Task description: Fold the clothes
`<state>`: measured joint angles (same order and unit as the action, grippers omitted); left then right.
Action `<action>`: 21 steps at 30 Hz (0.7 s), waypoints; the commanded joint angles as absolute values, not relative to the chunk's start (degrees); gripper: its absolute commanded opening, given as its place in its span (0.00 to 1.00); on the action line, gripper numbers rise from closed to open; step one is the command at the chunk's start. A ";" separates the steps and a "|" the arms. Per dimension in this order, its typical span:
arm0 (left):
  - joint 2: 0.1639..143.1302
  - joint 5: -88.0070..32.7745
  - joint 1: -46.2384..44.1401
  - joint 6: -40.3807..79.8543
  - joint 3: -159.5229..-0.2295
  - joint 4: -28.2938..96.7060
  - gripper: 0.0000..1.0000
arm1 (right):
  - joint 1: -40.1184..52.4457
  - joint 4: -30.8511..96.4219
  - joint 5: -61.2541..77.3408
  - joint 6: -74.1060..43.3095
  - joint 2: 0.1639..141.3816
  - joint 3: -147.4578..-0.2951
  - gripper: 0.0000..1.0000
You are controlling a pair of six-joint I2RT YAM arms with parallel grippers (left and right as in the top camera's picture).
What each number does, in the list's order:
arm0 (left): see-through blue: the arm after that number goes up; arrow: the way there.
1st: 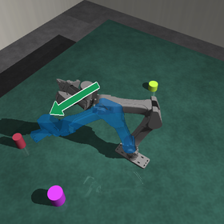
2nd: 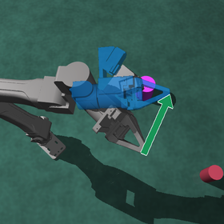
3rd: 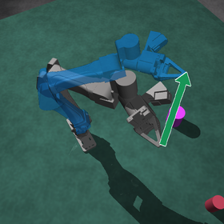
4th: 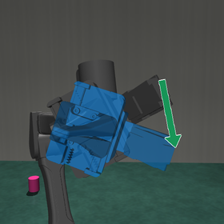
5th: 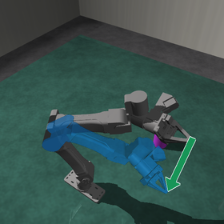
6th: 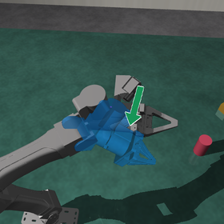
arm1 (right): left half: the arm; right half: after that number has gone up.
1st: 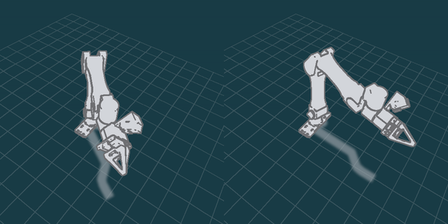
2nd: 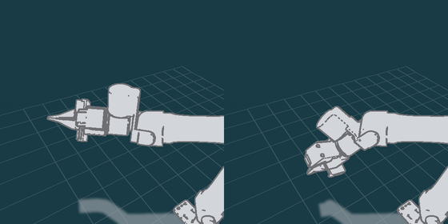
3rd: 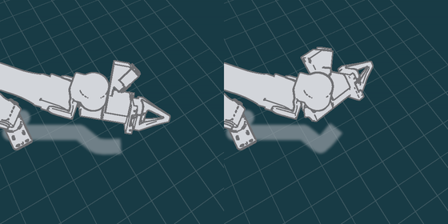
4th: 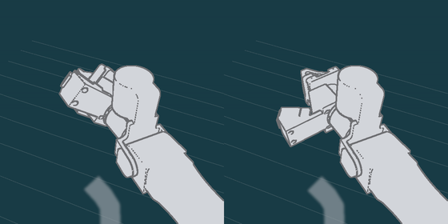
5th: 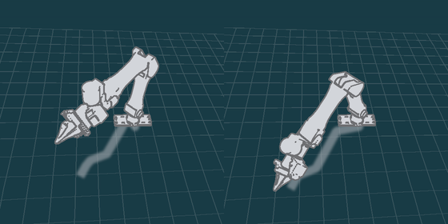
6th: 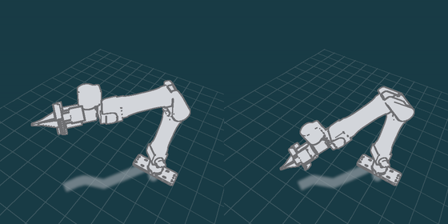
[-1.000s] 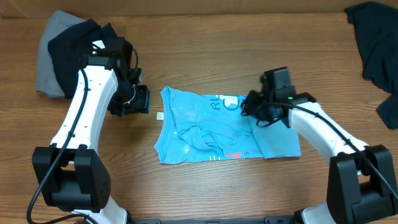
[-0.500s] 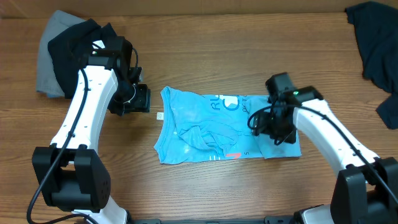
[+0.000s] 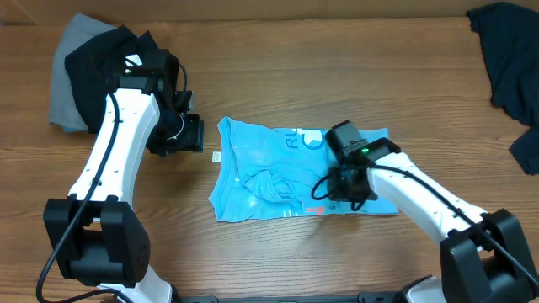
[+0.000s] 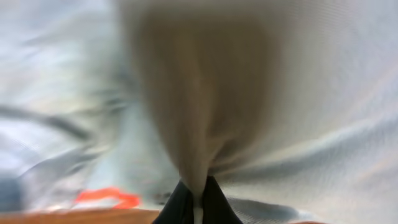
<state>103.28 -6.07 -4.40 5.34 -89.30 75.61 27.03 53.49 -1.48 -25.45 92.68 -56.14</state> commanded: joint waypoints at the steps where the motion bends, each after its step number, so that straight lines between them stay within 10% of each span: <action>1: 102.83 -7.11 -4.10 3.79 -90.41 75.75 0.62 | 30.74 53.15 2.07 -27.92 91.94 -58.96 0.17; 6: 102.83 -7.11 -4.10 3.77 -90.41 75.72 0.63 | 32.75 51.99 5.63 -28.97 91.94 -58.96 0.19; 9: 102.83 -7.11 -4.10 3.77 -90.41 75.61 0.64 | 32.49 53.21 -1.65 -28.99 91.94 -58.96 0.57; 11: 102.83 -7.11 -4.10 3.77 -90.41 75.66 0.65 | 31.16 56.38 -12.38 -30.59 91.94 -58.96 0.63; 21: 102.83 -7.11 -4.10 3.14 -90.41 75.85 0.70 | 10.41 55.72 1.15 -23.07 91.94 -58.89 0.50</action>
